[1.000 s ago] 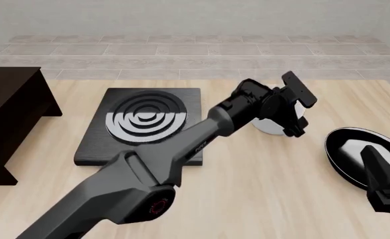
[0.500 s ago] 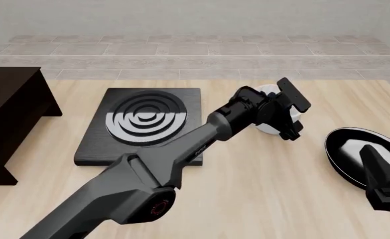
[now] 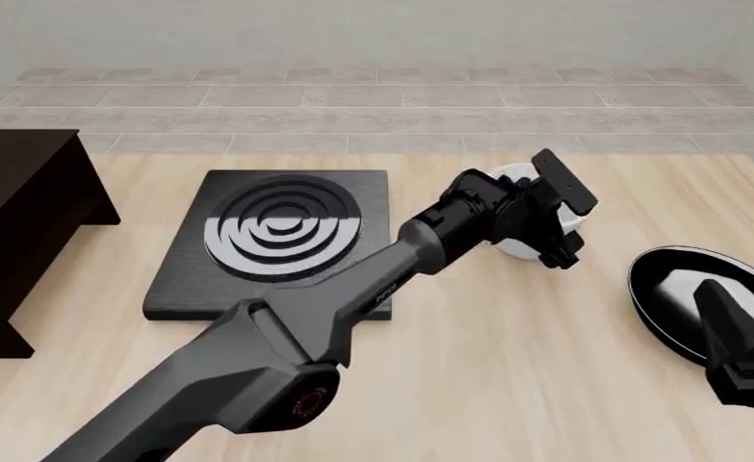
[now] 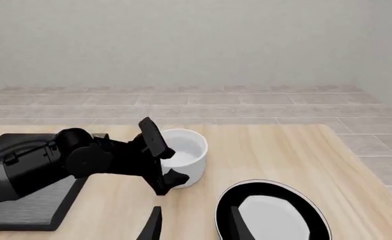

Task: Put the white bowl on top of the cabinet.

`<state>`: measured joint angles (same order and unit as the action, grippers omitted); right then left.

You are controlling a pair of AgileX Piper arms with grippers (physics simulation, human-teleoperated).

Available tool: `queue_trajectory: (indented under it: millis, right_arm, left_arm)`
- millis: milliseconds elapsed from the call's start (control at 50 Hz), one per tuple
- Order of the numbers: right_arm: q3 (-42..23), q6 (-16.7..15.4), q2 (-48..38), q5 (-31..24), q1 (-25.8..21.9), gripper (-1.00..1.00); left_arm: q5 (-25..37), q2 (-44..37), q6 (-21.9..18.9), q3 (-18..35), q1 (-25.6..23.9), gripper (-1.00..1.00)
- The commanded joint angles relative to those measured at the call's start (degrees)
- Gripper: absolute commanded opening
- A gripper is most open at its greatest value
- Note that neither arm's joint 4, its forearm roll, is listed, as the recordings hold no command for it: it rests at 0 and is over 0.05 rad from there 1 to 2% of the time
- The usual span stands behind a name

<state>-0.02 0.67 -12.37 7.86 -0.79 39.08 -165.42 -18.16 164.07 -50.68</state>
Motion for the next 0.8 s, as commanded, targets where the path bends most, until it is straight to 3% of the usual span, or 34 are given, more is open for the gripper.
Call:
queue_trajectory:
  millis: [20, 220, 300, 720, 780, 800]
  right_arm:
    - [0.0, 0.09, -0.21, 0.12, 0.06, 1.0]
    - [0.0, 0.14, 0.68, -0.54, 0.11, 1.0]
    - [0.0, 0.19, 1.39, -0.96, 0.04, 1.0]
    - [-0.02, -0.18, 5.5, -4.02, 0.18, 1.0]
    - [-0.03, -0.36, 5.58, -4.0, 0.24, 1.0]
    - [-0.03, -0.48, 5.7, -4.1, 0.24, 1.0]
  left_arm:
    - [0.2, -5.4, 1.31, -1.9, 2.27, -1.0]
    - [1.06, -4.88, 2.07, -1.95, 1.36, -1.0]
    - [3.02, -3.31, 3.08, -1.92, -1.91, -1.0]
    - [8.67, 5.24, 0.23, -2.1, -3.91, -1.0]
    - [9.29, 7.33, 0.41, -3.28, -4.32, -1.0]
    - [7.98, 9.27, 0.47, -6.44, -4.45, -1.0]
